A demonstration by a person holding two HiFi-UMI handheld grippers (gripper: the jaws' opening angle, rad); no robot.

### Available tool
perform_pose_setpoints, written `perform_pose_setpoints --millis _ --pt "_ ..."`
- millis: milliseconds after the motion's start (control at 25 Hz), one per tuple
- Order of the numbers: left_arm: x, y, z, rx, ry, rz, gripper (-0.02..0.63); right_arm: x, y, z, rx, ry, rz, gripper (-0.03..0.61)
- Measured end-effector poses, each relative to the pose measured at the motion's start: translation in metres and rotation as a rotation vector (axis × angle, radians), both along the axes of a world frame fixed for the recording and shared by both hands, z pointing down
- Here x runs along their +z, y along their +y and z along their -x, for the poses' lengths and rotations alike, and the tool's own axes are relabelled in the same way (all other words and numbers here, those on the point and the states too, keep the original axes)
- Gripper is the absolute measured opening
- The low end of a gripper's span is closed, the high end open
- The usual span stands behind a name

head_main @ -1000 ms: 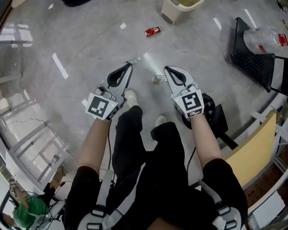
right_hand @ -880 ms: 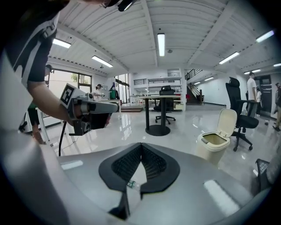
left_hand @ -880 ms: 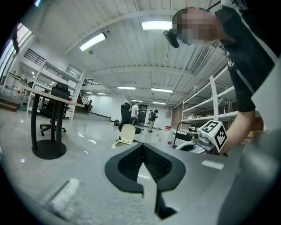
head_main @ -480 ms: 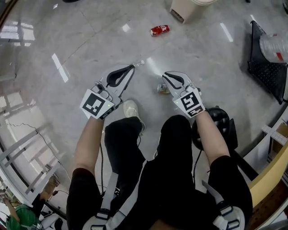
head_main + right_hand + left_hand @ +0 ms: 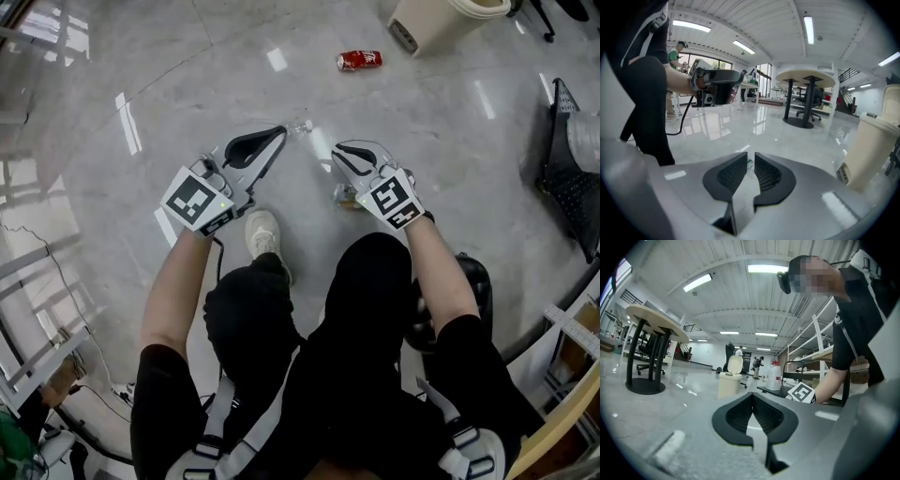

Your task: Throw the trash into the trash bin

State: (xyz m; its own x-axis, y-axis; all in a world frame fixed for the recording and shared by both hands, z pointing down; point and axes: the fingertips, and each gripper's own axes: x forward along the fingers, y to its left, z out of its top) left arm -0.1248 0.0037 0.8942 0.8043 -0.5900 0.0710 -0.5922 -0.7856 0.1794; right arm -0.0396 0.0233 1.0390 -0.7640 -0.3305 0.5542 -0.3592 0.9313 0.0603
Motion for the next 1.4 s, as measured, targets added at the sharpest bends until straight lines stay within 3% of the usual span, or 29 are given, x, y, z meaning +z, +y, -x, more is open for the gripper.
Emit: perform_pose_setpoints --millis 240,440,600,960,1040,1080,1120,1400 --pt "0.047 0.033 -0.011 0.058 -0.054 0.067 0.0 0.108 0.038 -0.022 -0.139 0.239 0.226 0.158" --pt "0.07 0.056 -0.022 0.088 -0.024 0.129 0.0 0.178 0.081 -0.042 -0.241 0.419 0.374 0.267" --pt "0.078 0.061 -0.021 0.075 0.005 0.161 0.0 0.217 0.102 -0.052 -0.3 0.54 0.427 0.377" --pt "0.098 0.071 -0.005 0.032 0.008 0.214 0.0 0.268 0.122 -0.062 -0.377 0.685 0.436 0.391" --pt "0.102 0.074 -0.005 0.03 0.006 0.224 0.0 0.277 0.124 -0.066 -0.386 0.727 0.425 0.366" --pt "0.103 0.076 -0.005 0.029 0.005 0.229 0.0 0.281 0.125 -0.069 -0.385 0.748 0.417 0.31" --pt "0.105 0.077 -0.005 0.029 0.004 0.234 0.0 0.282 0.126 -0.07 -0.382 0.758 0.413 0.299" --pt "0.095 0.069 -0.008 0.067 -0.004 0.263 0.0 0.24 0.118 -0.059 -0.323 0.663 0.428 0.291"
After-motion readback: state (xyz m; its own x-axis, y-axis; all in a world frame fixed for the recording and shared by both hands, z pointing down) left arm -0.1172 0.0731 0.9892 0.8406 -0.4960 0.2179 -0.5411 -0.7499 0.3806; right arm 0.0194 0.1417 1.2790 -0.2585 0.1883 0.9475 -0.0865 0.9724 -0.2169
